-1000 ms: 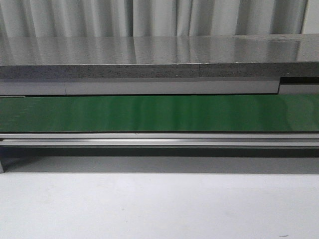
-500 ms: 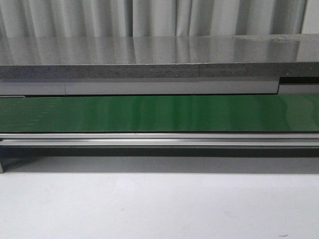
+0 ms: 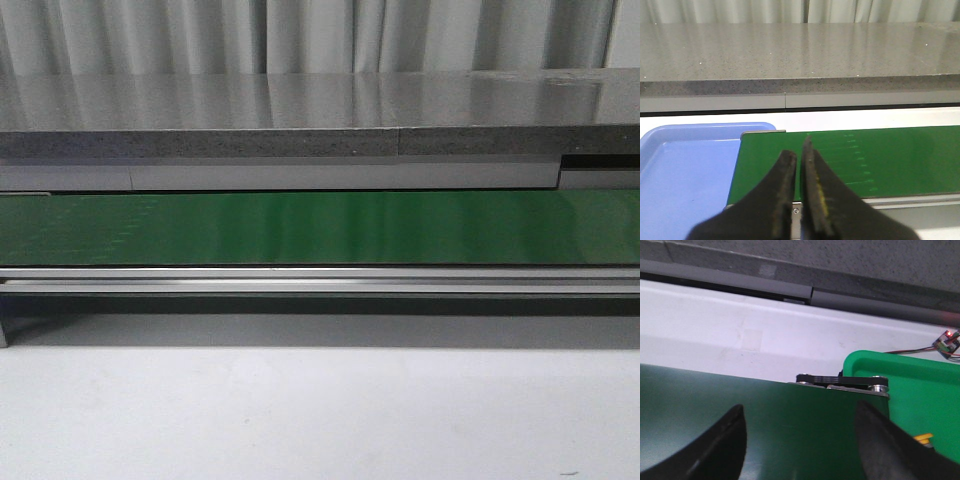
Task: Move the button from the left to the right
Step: 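Lower the button into the green tray and open the right gripper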
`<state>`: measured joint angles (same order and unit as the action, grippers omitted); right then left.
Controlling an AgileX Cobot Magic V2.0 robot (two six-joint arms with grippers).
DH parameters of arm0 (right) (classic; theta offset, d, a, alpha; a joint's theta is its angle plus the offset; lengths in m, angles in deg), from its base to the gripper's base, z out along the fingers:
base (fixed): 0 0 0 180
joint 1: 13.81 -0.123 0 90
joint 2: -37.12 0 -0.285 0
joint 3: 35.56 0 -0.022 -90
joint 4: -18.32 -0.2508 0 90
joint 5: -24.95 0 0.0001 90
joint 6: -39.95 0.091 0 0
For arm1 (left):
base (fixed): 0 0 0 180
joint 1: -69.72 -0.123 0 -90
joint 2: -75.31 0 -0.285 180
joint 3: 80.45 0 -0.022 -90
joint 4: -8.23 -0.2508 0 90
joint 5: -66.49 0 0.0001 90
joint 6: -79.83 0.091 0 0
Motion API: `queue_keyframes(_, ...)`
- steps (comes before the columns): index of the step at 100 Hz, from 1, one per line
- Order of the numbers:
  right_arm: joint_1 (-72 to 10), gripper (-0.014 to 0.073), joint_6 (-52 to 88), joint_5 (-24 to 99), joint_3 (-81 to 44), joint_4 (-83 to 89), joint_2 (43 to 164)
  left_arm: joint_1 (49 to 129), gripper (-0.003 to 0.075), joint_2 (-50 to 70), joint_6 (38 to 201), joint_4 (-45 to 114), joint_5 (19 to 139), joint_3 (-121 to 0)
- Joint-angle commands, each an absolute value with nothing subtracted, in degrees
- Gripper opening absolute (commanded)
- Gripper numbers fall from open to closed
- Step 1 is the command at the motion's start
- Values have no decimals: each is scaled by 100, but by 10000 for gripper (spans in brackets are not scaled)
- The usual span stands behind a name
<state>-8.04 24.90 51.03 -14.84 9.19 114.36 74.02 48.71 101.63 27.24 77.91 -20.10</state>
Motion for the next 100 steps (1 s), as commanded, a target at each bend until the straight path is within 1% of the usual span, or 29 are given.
queue_keyframes(1, -885, 445, 2507, 4393, -1092, 724, 10691, 7446, 5, 4839, 10160, 2806, 7331, -2169)
queue_keyframes(20, -960, 445, 2507, 3779, 236, 647, 9150, 7446, 5, 4839, 10160, 2806, 7331, -2169)
queue_keyframes(34, -960, 445, 2507, 3752, 938, 647, 8004, 7446, 5, 4839, 10160, 2806, 7331, -2169)
queue_keyframes(61, -960, 445, 2507, 4197, 1761, 647, 6132, 7446, 5, 4839, 10160, 2806, 7331, -2169)
queue_keyframes(80, -960, 438, 2507, 4365, 2053, 647, 5457, 7446, 5, 4839, 10160, 2806, 7331, -2169)
queue_keyframes(85, -960, 416, 2507, 4365, 2084, 647, 5437, 7446, 5, 4839, 10160, 2806, 7331, -2169)
queue_keyframes(92, -960, 358, 2507, 4394, 2098, 647, 5437, 7446, 5, 4839, 10160, 2806, 7331, -2169)
queue_keyframes(100, -960, 260, 2507, 4407, 2098, 647, 5437, 7446, 5, 4839, 10160, 2806, 7331, -2169)
